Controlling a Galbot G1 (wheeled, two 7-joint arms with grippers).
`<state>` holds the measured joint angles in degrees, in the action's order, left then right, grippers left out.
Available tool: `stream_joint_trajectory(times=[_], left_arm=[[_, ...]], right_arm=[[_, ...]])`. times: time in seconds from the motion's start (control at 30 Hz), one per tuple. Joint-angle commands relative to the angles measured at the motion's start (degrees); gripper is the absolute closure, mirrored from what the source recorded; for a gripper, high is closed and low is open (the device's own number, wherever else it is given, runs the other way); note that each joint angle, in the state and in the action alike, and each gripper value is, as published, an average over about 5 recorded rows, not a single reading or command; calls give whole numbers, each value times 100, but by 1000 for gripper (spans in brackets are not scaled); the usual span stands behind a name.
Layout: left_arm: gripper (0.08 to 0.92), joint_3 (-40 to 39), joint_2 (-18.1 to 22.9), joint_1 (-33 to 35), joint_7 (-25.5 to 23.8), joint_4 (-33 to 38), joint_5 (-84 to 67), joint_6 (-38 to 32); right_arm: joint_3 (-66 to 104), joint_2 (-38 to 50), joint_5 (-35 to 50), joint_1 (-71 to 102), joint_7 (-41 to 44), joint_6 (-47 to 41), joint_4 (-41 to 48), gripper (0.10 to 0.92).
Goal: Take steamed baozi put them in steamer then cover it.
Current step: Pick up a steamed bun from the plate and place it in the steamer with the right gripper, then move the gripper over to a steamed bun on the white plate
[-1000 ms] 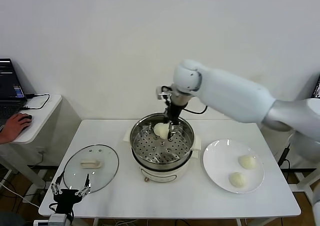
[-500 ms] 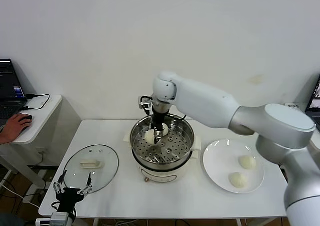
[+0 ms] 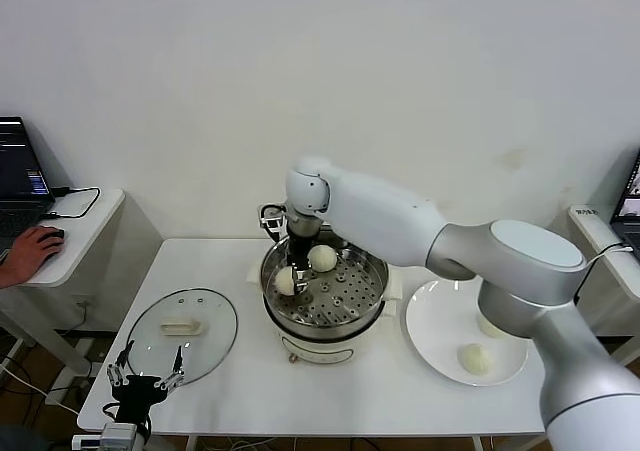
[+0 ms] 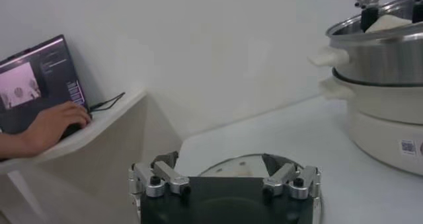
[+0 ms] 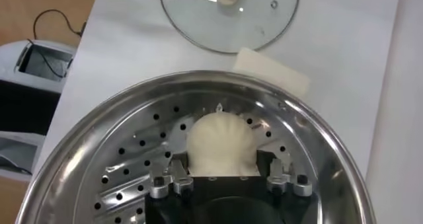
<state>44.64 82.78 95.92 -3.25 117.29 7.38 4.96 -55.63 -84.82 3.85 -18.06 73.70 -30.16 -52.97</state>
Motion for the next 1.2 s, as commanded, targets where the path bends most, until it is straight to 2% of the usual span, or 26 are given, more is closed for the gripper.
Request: stream_joint_trajectory(times=[0.03,0.2,0.37,0.57,0.87,1.2], left_arm=[[177,4,-6,13,-3,2,4,2],[177,17,2,37,-9,23,8,4],[177,36,3,54,-27,70,7,19],[177,-5,43,49,-69,129,7,67],[177,-52,91,156,-70,187,14,74],[177,-65,128,339,-50,221,102,68]], right_arm=[[132,213,-103,43,-34,-22,-133,214],[308,1016,67,-240,44,-56,-973,203],[458,2298,506,-838,254,0,-2031,202],[528,3725,555,-1191,458,231,-2835,203],[835,5374,-322,-58,536,580,-3714,203],[2092,5780,-1425,2189,438,795,-3825,203]])
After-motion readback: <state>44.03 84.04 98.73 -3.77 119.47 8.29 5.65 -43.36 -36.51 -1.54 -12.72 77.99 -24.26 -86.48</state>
